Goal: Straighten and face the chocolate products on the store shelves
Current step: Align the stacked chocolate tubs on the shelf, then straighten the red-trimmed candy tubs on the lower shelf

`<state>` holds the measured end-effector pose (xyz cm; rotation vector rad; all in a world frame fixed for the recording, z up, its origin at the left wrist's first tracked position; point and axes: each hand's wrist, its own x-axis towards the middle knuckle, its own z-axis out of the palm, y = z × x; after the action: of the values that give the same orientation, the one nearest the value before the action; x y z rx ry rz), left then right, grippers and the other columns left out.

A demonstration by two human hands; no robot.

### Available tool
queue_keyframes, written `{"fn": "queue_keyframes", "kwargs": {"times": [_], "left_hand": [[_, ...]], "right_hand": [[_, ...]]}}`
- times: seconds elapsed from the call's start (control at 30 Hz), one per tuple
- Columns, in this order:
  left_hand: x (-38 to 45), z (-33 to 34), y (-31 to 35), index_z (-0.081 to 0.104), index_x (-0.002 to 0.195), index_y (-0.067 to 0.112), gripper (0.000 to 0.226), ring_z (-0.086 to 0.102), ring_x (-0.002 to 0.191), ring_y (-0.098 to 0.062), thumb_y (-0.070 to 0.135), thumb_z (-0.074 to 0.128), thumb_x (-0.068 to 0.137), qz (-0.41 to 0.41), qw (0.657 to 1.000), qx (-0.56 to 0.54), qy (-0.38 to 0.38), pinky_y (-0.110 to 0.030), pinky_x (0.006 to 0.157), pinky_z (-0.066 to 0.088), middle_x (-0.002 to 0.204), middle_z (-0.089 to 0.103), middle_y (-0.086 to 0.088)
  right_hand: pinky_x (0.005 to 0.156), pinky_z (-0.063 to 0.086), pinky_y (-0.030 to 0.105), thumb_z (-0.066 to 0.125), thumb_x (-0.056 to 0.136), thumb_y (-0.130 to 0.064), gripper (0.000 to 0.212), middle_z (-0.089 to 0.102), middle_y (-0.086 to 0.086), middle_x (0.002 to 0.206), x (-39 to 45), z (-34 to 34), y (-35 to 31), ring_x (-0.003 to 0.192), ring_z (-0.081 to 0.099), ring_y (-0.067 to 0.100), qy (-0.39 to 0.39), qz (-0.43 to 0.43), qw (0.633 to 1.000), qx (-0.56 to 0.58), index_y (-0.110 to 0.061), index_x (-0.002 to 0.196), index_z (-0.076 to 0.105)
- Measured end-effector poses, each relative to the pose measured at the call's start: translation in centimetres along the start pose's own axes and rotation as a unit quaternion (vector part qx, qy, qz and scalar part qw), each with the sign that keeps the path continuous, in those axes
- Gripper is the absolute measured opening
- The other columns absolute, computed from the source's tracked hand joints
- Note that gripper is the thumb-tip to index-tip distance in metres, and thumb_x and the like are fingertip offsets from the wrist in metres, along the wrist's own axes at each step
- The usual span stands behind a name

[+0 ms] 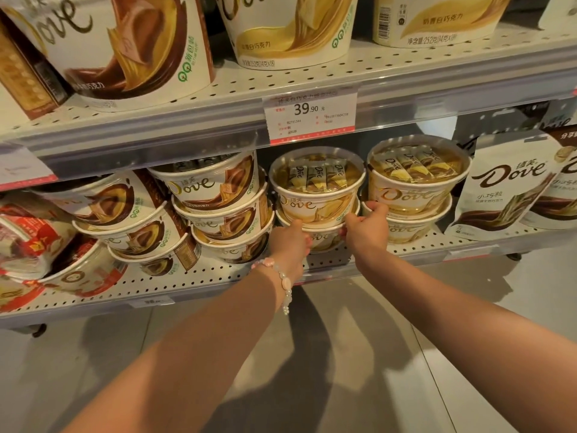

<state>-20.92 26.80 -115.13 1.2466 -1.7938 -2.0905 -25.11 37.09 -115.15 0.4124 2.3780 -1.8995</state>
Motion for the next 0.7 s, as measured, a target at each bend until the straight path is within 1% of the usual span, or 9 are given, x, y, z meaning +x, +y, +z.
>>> {"fn": "queue_keyframes", "kwargs": {"times": [0.07,0.17,0.27,0.4,0.5,0.57,0.6,0.67,0.7], "left_hand": [[0.0,-0.2,0.0,0.054,0.073,0.006,0.024,0.057,0.067,-0.018,0.017,0.046,0.092,-0.010,1.000,-0.006,-0.013,-0.036,0.080,0.052,0.068,0.057,-0.006],[-0.2,-0.6,0.3,0.055,0.079,0.004,0.024,0.060,0.075,-0.020,0.019,0.045,0.095,-0.031,0.998,-0.012,-0.052,-0.033,0.077,0.050,0.078,0.060,-0.011],[-0.5,-1.3,0.7,0.054,0.084,0.003,0.029,0.061,0.081,-0.021,0.025,0.043,0.099,-0.047,0.994,-0.006,-0.100,-0.034,0.084,0.048,0.086,0.061,-0.013],[-1.4,-2.8,1.4,0.055,0.097,0.001,0.040,0.059,0.094,-0.025,0.035,0.035,0.101,-0.067,0.982,0.026,-0.177,-0.037,0.090,0.045,0.099,0.061,-0.014],[-2.1,-5.1,2.2,0.053,0.104,0.008,0.038,0.062,0.091,-0.024,0.041,0.035,0.099,-0.058,0.973,0.067,-0.215,-0.039,0.089,0.045,0.097,0.064,-0.010],[-2.5,-7.6,2.6,0.054,0.105,0.011,0.033,0.065,0.091,-0.024,0.040,0.040,0.098,-0.034,0.970,0.103,-0.218,-0.039,0.089,0.048,0.098,0.066,-0.010],[-2.8,-9.0,2.9,0.055,0.105,0.011,0.031,0.066,0.091,-0.023,0.038,0.043,0.097,-0.015,0.968,0.126,-0.214,-0.039,0.088,0.049,0.098,0.067,-0.010],[-3.5,-12.2,3.5,0.058,0.101,0.014,0.022,0.067,0.085,-0.018,0.032,0.046,0.096,0.041,0.963,0.178,-0.196,-0.035,0.083,0.052,0.094,0.069,-0.006],[-3.8,-13.9,3.9,0.059,0.097,0.017,0.017,0.067,0.080,-0.014,0.029,0.047,0.096,0.076,0.959,0.204,-0.182,-0.033,0.080,0.052,0.090,0.069,-0.003]], "right_hand": [[0.083,0.052,0.050,0.053,0.088,-0.009,0.042,0.066,0.013,0.084,0.1,0.0,0.0,0.082,0.066,0.030,-0.001,0.006,1.000,0.000,-0.013,0.126,0.037],[0.083,0.053,0.050,0.052,0.089,-0.009,0.040,0.066,0.018,0.098,0.1,-0.2,-0.2,0.085,0.065,0.030,-0.009,0.017,1.000,0.011,-0.015,0.126,0.038],[0.081,0.055,0.048,0.052,0.091,-0.008,0.042,0.064,0.020,0.105,-0.3,-0.6,-0.3,0.083,0.064,0.027,-0.021,0.018,0.999,0.037,-0.015,0.130,0.038],[0.087,0.052,0.046,0.050,0.091,-0.009,0.050,0.062,0.017,0.111,-1.5,-1.2,-0.5,0.096,0.062,0.029,-0.030,-0.022,0.999,0.009,-0.015,0.139,0.035],[0.092,0.045,0.037,0.053,0.090,-0.014,0.052,0.057,0.014,0.122,-3.4,-1.6,-0.9,0.104,0.056,0.024,-0.025,-0.057,0.998,-0.026,-0.016,0.139,0.035],[0.097,0.044,0.042,0.057,0.088,-0.018,0.049,0.052,0.013,0.128,-5.2,-1.5,-1.3,0.113,0.052,0.027,-0.010,-0.091,0.994,-0.054,-0.017,0.134,0.040],[0.093,0.046,0.042,0.058,0.087,-0.019,0.045,0.053,0.012,0.124,-6.3,-1.2,-1.7,0.109,0.054,0.026,-0.015,-0.109,0.992,-0.054,-0.016,0.130,0.042],[0.075,0.047,0.032,0.058,0.087,-0.019,0.036,0.057,0.004,0.104,-8.6,-0.3,-3.0,0.090,0.056,0.018,-0.048,-0.133,0.990,-0.029,-0.015,0.121,0.047],[0.071,0.046,0.029,0.058,0.087,-0.018,0.031,0.057,-0.001,0.093,-9.7,0.3,-3.7,0.082,0.055,0.015,-0.072,-0.140,0.987,-0.021,-0.015,0.117,0.049]]}}
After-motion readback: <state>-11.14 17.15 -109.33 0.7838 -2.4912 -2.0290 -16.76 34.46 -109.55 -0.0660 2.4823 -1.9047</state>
